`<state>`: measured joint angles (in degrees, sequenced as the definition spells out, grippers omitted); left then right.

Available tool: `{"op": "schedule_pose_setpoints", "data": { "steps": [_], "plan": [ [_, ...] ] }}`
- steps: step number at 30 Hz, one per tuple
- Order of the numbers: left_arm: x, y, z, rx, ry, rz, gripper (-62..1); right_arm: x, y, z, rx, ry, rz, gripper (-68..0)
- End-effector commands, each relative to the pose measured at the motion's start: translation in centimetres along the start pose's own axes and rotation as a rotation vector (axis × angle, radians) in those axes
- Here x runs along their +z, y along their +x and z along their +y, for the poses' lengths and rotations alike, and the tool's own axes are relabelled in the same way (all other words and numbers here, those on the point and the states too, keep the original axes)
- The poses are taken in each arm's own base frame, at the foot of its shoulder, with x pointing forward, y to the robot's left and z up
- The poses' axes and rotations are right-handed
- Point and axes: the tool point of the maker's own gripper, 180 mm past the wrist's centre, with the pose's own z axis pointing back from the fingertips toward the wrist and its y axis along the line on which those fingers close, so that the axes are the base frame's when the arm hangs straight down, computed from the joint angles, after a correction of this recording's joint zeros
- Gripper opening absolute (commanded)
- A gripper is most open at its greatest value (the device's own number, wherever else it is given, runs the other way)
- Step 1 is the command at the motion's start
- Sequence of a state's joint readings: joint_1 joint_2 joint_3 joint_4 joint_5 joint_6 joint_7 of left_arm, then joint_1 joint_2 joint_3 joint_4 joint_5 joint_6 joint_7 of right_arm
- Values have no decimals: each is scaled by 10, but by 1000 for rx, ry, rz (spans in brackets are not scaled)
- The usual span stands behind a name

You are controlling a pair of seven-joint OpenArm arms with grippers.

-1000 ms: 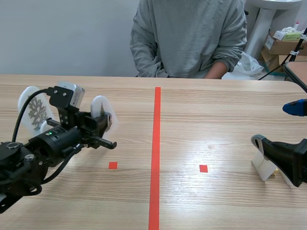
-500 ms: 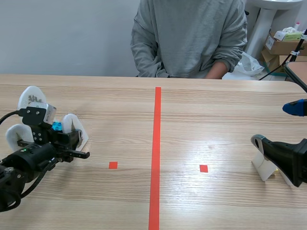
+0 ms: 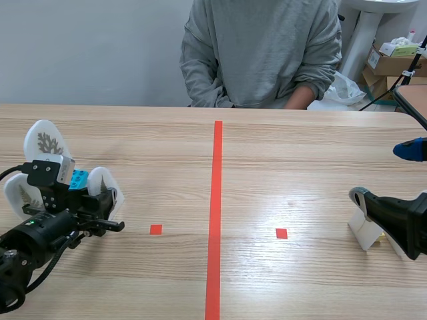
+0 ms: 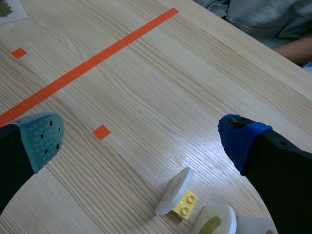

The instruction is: Do the leaf sorting experiment

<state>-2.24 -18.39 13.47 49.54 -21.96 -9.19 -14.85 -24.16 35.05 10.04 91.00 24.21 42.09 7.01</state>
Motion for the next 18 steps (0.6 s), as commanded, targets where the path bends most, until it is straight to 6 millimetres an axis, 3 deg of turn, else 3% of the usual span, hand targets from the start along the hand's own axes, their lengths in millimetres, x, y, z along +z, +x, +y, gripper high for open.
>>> {"op": "schedule_pose_setpoints", "data": {
  "steps": [1, 6, 18],
  "plan": [
    [-4, 15, -3, -1, -13, -44, -379, 1, 12, -4, 20, 3, -33, 4],
    [-4, 14, -4, -1, -14, -44, -319, 1, 12, -4, 20, 3, -33, 4],
    [-4, 14, -6, 6, -16, -46, -93, 1, 12, -4, 20, 3, -33, 4]
  ]
}}
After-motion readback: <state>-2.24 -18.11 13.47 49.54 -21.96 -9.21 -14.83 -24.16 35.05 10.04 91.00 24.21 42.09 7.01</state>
